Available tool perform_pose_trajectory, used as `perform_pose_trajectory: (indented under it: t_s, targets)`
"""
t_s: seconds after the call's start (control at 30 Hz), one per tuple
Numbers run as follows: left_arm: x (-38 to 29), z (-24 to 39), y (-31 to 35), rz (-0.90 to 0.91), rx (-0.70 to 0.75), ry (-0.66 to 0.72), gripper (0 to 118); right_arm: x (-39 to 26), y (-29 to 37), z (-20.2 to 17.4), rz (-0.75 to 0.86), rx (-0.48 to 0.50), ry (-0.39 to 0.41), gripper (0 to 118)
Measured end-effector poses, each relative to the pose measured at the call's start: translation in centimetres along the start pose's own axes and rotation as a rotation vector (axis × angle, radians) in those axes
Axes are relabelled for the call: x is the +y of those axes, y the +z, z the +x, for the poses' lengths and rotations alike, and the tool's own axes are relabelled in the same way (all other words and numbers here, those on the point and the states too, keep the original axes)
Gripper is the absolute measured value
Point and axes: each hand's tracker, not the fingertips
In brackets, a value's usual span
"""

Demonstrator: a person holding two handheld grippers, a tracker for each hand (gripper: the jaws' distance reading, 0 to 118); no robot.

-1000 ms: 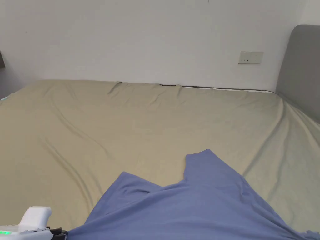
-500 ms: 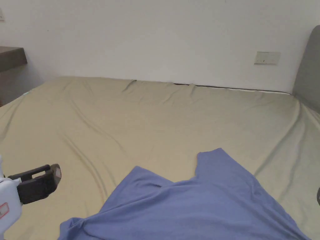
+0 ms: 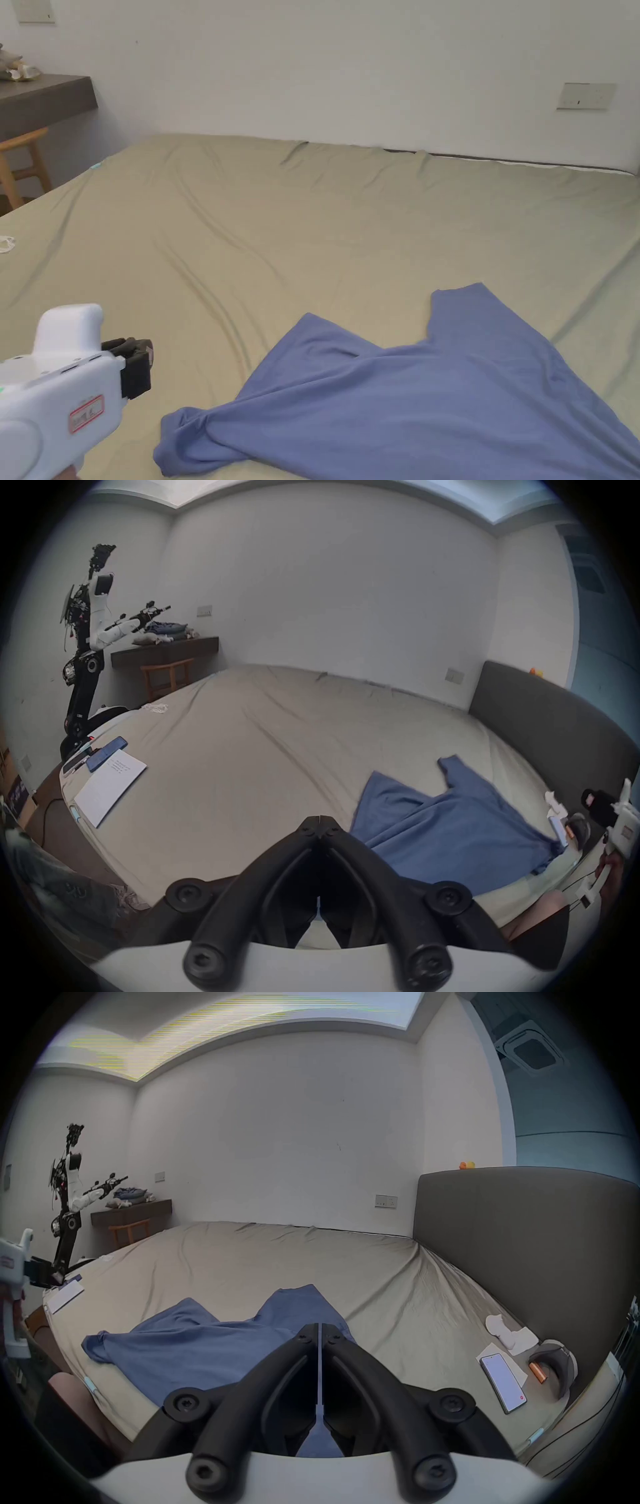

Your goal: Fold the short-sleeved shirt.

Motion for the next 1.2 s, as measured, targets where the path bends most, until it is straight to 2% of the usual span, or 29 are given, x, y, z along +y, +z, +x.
perform_pose_trajectory:
  t_s: [0.07, 0.1, 0.13, 0.17, 0.2, 0.27, 0.33, 0.37, 0.43, 0.47, 0.5, 0.57, 0.63, 0.67, 0.73, 0.8, 0.9, 0.97, 1.03, 1.07, 1.13, 1.17, 1.2]
  targets:
    - [0.5, -0.3, -3.6, -0.149, 0.011, -0.046, 2, -0.1, -0.3, 0.0, -0.012, 0.013, -0.006, 4]
    - [0.4, -0.7, -5.4, -0.211, 0.022, -0.043, 24, -0.1, -0.4, 0.0, -0.019, 0.014, -0.01, 4]
    - [0.1, -1.1, -7.4, -0.262, 0.022, -0.036, 69, -0.1, -0.6, 0.1, -0.027, 0.015, -0.014, 4]
    - [-0.5, -1.5, -9.1, -0.302, 0.002, -0.011, 97, -0.2, -0.7, 0.0, -0.033, 0.017, -0.013, 4]
    - [-1.1, -1.8, -10.7, -0.359, -0.004, 0.007, 101, -0.2, -0.9, 0.0, -0.044, 0.02, -0.009, 4]
    - [-2.3, -2.3, -13.5, -0.429, 0.007, 0.039, 100, -0.4, -1.1, 0.1, -0.05, 0.02, -0.007, 4]
    - [-3.3, -1.9, -15.0, -0.466, 0.027, 0.002, 100, -0.6, -1.6, 0.1, -0.065, 0.021, -0.01, 4]
    - [-3.8, -1.9, -15.7, -0.477, 0.04, -0.01, 97, -0.7, -1.8, 0.1, -0.068, 0.018, -0.01, 4]
    - [-4.8, -1.6, -16.8, -0.564, 0.059, -0.037, 82, -1.0, -2.5, 0.0, -0.087, 0.023, -0.007, 4]
    - [-5.5, -1.4, -16.7, -0.585, 0.038, -0.033, 80, -1.1, -2.8, 0.0, -0.097, 0.022, -0.003, 4]
    - [-5.8, -0.7, -16.0, -0.524, 0.067, -0.074, 67, -1.2, -3.1, -0.1, -0.108, 0.026, 0.001, 4]
    - [-5.7, 0.4, -14.8, -0.507, -0.018, -0.156, 33, -1.5, -3.5, -0.2, -0.121, 0.036, 0.004, 4]
    - [-6.1, 1.0, -13.4, -0.492, -0.038, -0.232, 9, -1.7, -4.1, -0.3, -0.143, 0.048, 0.005, 4]
    - [-6.3, 1.0, -13.0, -0.495, -0.12, -0.209, 3, -1.9, -4.3, -0.4, -0.147, 0.052, 0.009, 4]
    - [-6.7, 1.1, -11.8, -0.508, -0.141, -0.171, 3, -2.1, -4.4, -0.5, -0.162, 0.063, 0.026, 4]
    - [-6.4, 1.2, -10.2, -0.422, -0.124, -0.199, 3, -2.4, -4.6, -0.7, -0.174, 0.073, 0.043, 4]
    - [-5.4, 0.9, -8.7, -0.325, -0.121, -0.132, 3, -2.7, -5.4, -0.2, -0.198, 0.089, 0.053, 4]
    - [-4.4, 0.9, -7.8, -0.245, -0.089, -0.143, 3, -2.7, -6.5, 0.3, -0.223, 0.099, 0.058, 4]
    - [-2.9, 0.8, -7.4, -0.18, -0.071, -0.141, 3, -2.3, -9.3, 1.1, -0.26, 0.115, 0.09, 4]
    - [-2.2, 0.5, -7.3, -0.172, -0.08, -0.121, 3, -1.9, -10.8, 1.5, -0.269, 0.092, 0.1, 4]
    - [-0.8, 0.5, -6.7, -0.101, -0.077, -0.03, 3, -0.8, -15.2, 3.1, -0.32, 0.1, 0.09, 5]
    - [-0.3, 0.4, -6.6, -0.107, -0.094, -0.021, 3, -0.3, -17.6, 3.9, -0.358, 0.116, 0.063, 11]
    - [0.1, 0.5, -6.6, -0.113, -0.097, -0.021, 3, 0.0, -20.5, 4.7, -0.405, 0.114, 0.054, 35]
